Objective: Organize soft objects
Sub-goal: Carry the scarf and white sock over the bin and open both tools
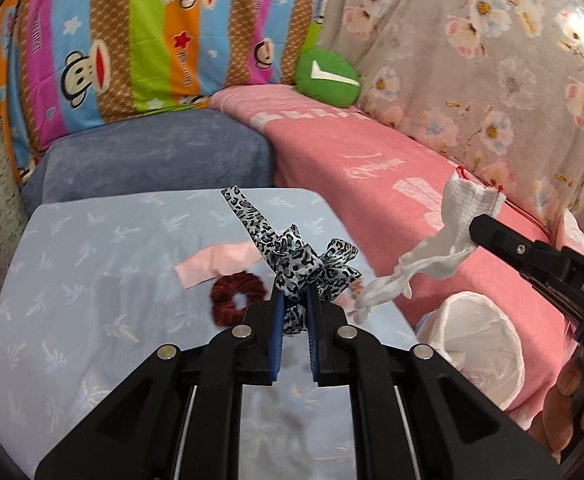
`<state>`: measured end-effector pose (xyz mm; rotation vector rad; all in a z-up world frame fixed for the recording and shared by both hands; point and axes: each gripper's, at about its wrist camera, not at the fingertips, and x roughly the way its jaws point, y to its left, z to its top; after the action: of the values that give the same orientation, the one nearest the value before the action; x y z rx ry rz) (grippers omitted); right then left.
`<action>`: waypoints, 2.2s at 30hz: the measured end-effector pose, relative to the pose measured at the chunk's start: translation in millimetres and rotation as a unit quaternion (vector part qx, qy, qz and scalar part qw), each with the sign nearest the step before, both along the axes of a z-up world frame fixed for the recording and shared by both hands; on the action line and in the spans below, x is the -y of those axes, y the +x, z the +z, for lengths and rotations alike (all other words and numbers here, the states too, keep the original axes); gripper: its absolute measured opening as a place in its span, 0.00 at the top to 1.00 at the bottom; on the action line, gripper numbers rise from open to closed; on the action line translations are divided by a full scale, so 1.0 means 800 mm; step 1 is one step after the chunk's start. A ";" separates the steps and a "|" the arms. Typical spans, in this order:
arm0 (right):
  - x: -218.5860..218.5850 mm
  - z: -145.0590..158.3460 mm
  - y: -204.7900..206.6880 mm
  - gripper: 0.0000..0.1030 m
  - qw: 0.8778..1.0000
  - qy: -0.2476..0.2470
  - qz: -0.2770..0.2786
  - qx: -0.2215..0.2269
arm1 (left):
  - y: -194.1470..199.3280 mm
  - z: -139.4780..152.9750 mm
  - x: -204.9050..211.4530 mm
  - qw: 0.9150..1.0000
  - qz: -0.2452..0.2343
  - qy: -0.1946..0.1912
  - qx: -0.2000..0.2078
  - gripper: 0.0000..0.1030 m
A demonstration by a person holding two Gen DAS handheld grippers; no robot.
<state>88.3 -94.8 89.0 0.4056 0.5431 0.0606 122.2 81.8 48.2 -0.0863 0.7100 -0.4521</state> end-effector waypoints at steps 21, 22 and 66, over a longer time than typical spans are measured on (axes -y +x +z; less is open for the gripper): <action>0.190 0.029 -0.131 0.94 0.992 0.007 -0.123 0.029 | -0.067 0.034 0.171 0.989 -0.147 0.006 0.028 0.90; 0.197 0.028 -0.135 0.94 0.991 0.008 -0.128 0.027 | -0.068 0.035 0.178 0.988 -0.152 0.007 0.028 0.90; 0.242 -0.027 -0.168 0.77 0.988 0.015 -0.153 -0.029 | -0.087 0.000 0.258 0.986 -0.167 0.017 -0.023 0.42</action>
<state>-46.0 -288.5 67.6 0.5167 0.5318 -0.2399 52.6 -124.6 48.0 0.0567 0.7807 -0.7607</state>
